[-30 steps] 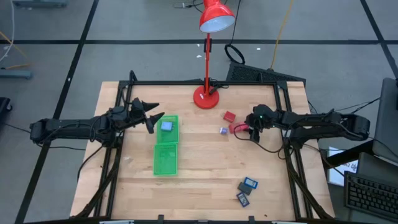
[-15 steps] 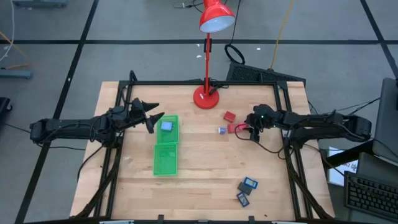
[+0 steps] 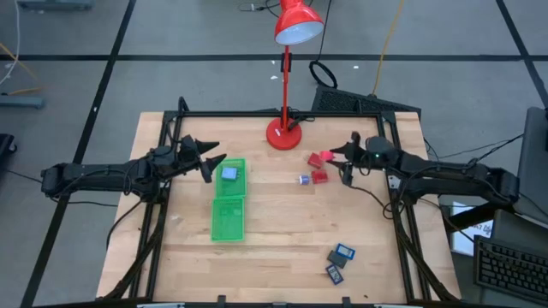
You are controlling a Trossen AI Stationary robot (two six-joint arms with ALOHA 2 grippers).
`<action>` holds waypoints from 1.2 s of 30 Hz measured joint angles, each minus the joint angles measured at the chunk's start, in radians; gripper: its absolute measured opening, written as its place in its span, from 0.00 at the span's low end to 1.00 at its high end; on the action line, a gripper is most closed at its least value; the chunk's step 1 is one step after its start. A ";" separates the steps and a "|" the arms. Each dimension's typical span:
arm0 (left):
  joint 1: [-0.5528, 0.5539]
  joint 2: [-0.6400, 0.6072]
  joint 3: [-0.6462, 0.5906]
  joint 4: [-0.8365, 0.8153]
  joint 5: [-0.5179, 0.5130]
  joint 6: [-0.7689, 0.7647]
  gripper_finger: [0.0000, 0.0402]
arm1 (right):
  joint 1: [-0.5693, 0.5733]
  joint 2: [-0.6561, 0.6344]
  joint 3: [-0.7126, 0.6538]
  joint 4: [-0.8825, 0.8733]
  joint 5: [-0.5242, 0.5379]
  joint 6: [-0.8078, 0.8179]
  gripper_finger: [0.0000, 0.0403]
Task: Pick & Place Office items
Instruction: Put the pink charger adapter into the top green bin
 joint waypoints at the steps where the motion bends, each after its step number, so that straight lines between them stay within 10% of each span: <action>1: 0.000 0.000 0.000 0.003 0.000 0.000 0.68 | 0.005 0.000 0.000 0.035 -0.003 0.008 0.37; 10: -0.001 0.082 0.000 0.173 0.106 0.049 0.68 | 0.087 0.053 0.000 0.338 -0.109 0.026 0.37; 28: -0.107 0.661 0.015 0.894 0.286 0.406 0.68 | 0.271 0.240 0.000 0.686 -0.106 -0.022 0.39; 36: -0.133 0.840 0.186 0.909 0.294 0.460 0.68 | 0.271 0.320 0.000 0.821 -0.106 -0.019 0.37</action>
